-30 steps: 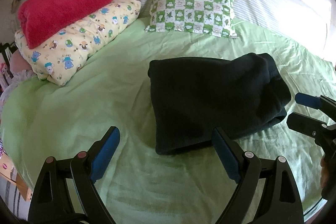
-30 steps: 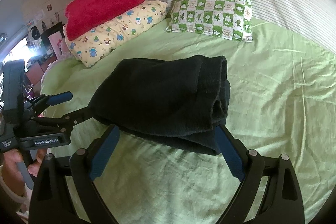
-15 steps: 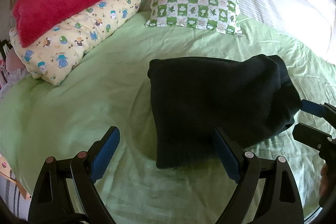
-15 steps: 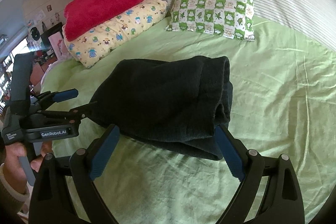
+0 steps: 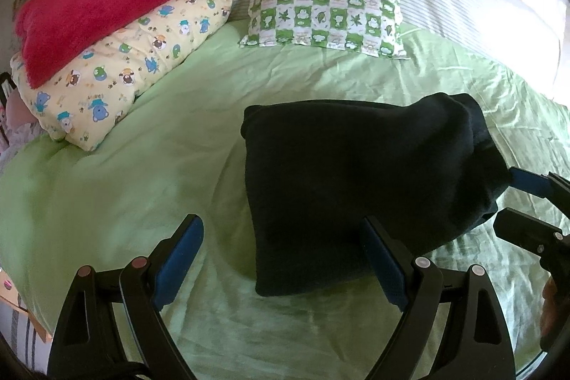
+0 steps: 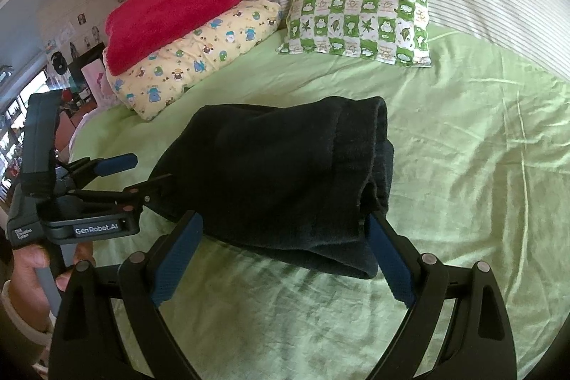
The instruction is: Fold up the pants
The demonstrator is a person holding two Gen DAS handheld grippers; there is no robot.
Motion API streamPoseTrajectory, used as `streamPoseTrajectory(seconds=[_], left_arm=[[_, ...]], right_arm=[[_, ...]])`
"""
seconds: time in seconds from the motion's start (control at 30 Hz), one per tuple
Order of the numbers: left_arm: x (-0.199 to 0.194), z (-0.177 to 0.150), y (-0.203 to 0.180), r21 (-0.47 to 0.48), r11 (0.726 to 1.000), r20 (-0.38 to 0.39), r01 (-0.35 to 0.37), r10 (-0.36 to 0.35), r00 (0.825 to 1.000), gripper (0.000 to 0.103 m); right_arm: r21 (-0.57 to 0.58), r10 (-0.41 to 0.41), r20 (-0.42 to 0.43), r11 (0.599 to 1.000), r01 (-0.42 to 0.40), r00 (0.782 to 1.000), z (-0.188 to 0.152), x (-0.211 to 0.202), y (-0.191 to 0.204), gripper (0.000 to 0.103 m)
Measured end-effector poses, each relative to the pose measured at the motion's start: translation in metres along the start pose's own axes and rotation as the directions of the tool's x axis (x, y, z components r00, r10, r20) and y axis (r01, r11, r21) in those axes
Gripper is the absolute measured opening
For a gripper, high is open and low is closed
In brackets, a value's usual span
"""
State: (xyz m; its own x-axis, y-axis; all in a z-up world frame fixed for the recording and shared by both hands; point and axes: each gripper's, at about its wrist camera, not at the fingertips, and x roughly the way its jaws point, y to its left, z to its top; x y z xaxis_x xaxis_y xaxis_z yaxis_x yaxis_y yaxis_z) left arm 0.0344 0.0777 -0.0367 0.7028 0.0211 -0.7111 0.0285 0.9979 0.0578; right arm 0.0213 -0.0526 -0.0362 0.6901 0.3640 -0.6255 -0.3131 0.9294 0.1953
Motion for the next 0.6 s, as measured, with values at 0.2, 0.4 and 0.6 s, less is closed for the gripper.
streamPoseTrajectory(seconds=[0.2, 0.4, 0.6], left_arm=[[-0.001, 0.000, -0.005, 0.016, 1.000, 0.002, -0.004, 0.004, 1.000, 0.090], [-0.001, 0.003, -0.008, 0.027, 1.000, -0.002, -0.003, 0.003, 1.000, 0.090], [0.002, 0.007, -0.014, 0.039, 0.999, 0.000, -0.007, 0.007, 1.000, 0.090]], right_arm=[[0.004, -0.002, 0.006, 1.000, 0.002, 1.000, 0.000, -0.002, -0.003, 0.092], [0.025, -0.006, 0.006, 1.000, 0.006, 1.000, 0.000, -0.002, -0.009, 0.092], [0.039, -0.007, 0.019, 0.999, 0.006, 1.000, 0.000, -0.006, -0.015, 0.092]])
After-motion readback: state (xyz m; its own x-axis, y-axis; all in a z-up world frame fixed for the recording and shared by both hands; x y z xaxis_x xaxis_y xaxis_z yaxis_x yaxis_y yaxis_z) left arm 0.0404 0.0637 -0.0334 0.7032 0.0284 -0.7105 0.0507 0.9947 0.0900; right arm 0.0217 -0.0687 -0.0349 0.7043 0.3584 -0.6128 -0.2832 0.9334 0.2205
